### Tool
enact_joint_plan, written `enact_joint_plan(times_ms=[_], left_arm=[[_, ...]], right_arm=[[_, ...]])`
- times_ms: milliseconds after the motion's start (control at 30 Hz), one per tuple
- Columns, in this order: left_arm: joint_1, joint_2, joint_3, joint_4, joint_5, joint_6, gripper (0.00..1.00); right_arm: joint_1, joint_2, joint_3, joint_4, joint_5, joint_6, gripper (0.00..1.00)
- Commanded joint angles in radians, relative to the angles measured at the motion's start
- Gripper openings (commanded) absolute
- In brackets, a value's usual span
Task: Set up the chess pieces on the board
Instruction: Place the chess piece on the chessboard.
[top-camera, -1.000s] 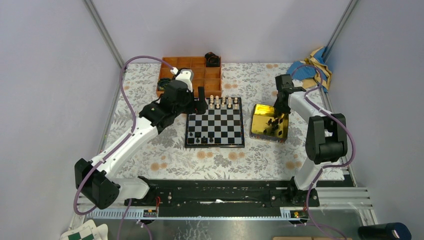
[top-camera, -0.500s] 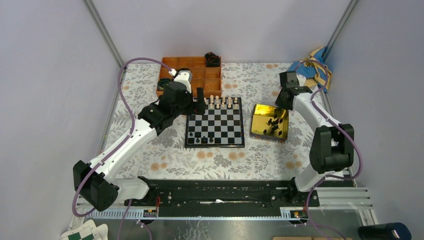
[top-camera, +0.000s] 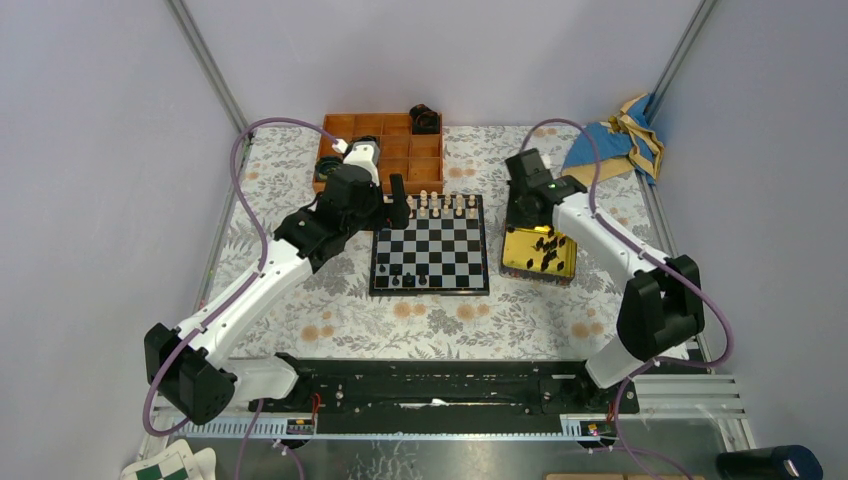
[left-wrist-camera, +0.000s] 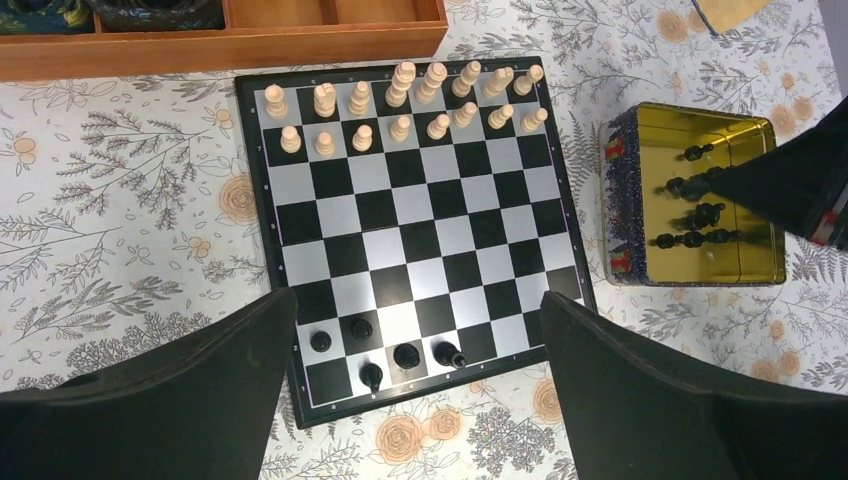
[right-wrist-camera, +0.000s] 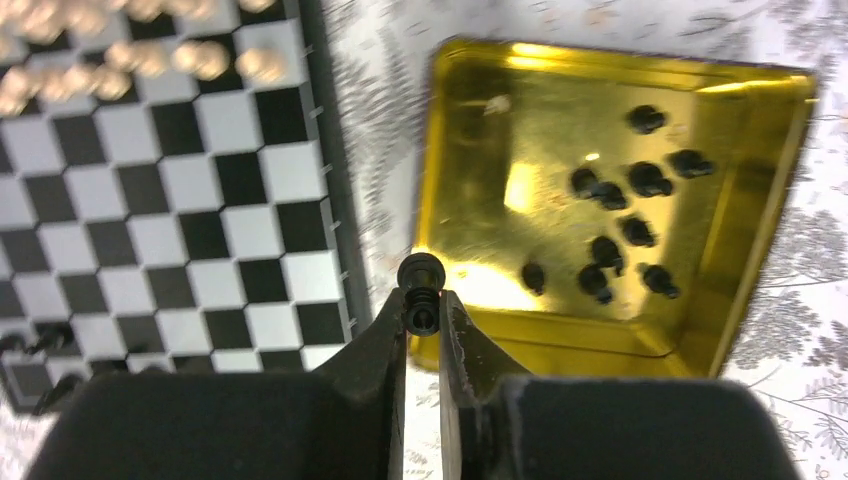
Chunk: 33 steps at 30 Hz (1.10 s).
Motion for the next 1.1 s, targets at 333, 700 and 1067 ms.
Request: enact_joint_plan(times_ms=[333, 700, 1067], left_arm=[[-0.003, -0.024, 0.0, -0.019, -0.095, -0.04, 0.99], [-0.003, -0.031, -0.006, -0.029, -0.115, -0.039, 0.99], [-0.001, -0.039, -0.017, -0.032, -0.121, -0.036, 0.99]], right_arm=[[0.333, 0.12, 0.16, -0.056, -0.032, 0.008, 0.0], [0.453, 0.226, 0.205, -0.04, -0.062, 0.004, 0.01], [0.493, 0.289, 0.23, -0.038, -0.076, 0.004, 0.01]])
